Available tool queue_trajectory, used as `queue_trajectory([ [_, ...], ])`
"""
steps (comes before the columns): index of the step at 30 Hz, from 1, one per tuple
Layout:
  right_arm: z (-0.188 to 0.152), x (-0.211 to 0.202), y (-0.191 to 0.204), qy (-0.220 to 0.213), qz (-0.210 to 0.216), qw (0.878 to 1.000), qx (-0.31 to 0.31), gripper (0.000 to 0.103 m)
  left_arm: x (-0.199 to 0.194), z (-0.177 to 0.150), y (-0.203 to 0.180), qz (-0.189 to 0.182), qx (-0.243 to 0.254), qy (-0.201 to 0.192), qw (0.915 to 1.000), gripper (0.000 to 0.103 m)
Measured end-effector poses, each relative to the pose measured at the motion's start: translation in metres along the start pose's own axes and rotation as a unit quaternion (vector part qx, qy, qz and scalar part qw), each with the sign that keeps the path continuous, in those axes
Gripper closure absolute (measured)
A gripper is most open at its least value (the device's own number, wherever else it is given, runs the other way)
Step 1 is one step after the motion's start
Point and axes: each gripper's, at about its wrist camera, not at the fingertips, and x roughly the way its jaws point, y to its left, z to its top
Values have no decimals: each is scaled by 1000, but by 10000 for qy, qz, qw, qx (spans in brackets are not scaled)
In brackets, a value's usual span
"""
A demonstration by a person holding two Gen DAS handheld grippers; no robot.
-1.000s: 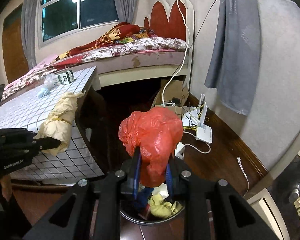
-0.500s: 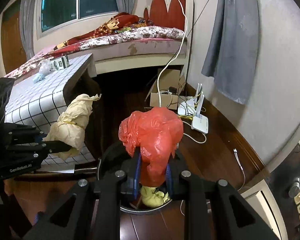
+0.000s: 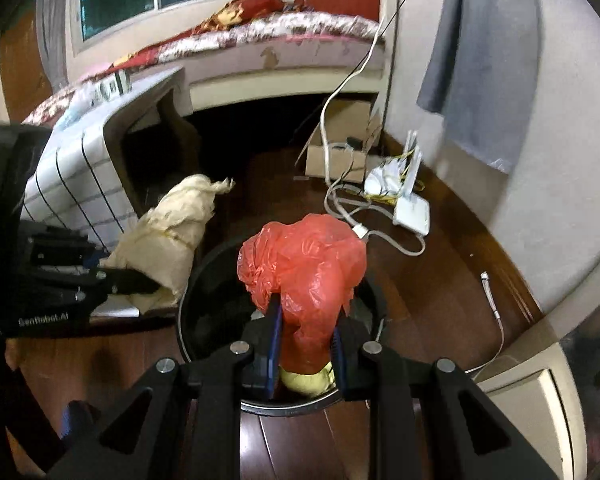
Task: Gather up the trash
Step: 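Open the right tool to drop the red bag while the left tool drops the beige cloth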
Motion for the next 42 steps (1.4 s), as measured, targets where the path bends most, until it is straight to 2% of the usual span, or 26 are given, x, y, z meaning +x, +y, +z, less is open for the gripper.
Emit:
queue_trajectory([
  [3,-2,18,4,199,53,9997,-105,80,15,1,2,-145,6,266,9995,88],
  [9,2,34,7,318,201,9992,-152,79,28,3,4,-388,-85,492,9980,87],
  [10,1,37,6,363,227,9990,-162,77,32,3,4,-546,-117,565,9968,81],
  [11,1,44,6,480,203,9985,-185,63,34,3,5,-580,-136,581,9965,79],
  [12,-1,51,6,596,69,9980,-212,22,37,2,6,-497,-168,544,9971,47],
  [13,-5,59,3,715,-237,9969,-241,0,39,0,7,-267,-236,512,9981,8],
  [14,-9,63,0,750,-393,9961,-236,1,38,-2,9,-135,-276,453,9985,0],
  [16,-16,71,-10,891,-637,9939,-118,1,38,-8,13,181,-368,435,9982,1],
  [21,-16,71,-18,824,-818,9932,-17,1,32,-23,21,591,-623,316,9958,1],
  [34,-11,48,-11,677,-781,9944,205,1,3,-25,26,895,-594,41,9942,1],
  [42,-1,20,-3,354,-882,9953,190,1,-20,-25,21,1072,-608,-250,9921,1],
])
